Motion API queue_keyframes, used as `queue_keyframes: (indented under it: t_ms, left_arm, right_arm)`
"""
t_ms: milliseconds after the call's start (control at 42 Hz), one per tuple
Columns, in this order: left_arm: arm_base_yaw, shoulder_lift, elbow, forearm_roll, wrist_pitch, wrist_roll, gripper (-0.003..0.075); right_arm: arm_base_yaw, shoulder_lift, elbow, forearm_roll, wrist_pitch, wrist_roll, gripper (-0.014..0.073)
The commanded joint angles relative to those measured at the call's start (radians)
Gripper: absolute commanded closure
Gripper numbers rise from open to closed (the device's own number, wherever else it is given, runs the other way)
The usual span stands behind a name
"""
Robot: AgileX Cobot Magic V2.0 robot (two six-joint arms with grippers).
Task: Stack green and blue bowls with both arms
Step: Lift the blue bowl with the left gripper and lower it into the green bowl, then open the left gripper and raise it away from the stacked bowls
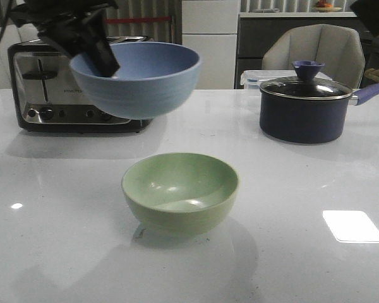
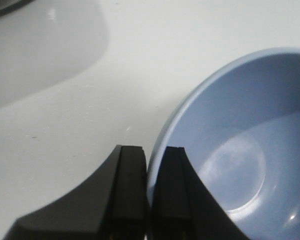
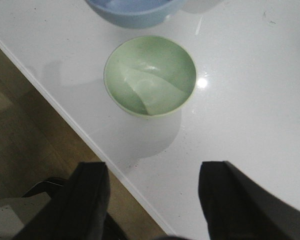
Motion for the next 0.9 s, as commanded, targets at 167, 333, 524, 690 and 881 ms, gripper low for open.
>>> queue_keyframes:
  t_ms: [167, 333, 524, 690, 881]
  left_arm:
    - [-0.114, 0.036, -0.034, -0.025, -0.042, 0.002, 0.0627]
    - [-0.131, 0.104, -0.034, -0.024, -0.054, 0.002, 0.0627]
    - [-0.131, 0.153, -0.034, -0.005, -0.113, 0.002, 0.0610]
    - [-0.131, 0.165, -0.034, -0.003, -0.112, 0.002, 0.0420]
    - [-0.131, 0.159, -0.049, -0.003, -0.074, 0.001, 0.0284]
  right_arm:
    - [-0.001, -0.005, -0.028, -0.001, -0.060, -0.012, 0.0094]
    - [-0.001, -0.005, -0.028, -0.001, -0.060, -0.012, 0.0094]
    - [-0.001, -0.005, -0.028, -0.001, -0.060, -0.012, 0.0094]
    - [-0.001, -0.005, -0.028, -0.001, -0.060, -0.012, 0.0094]
    - [-0.001, -0.005, -0.028, -0.001, -0.060, -0.012, 0.0094]
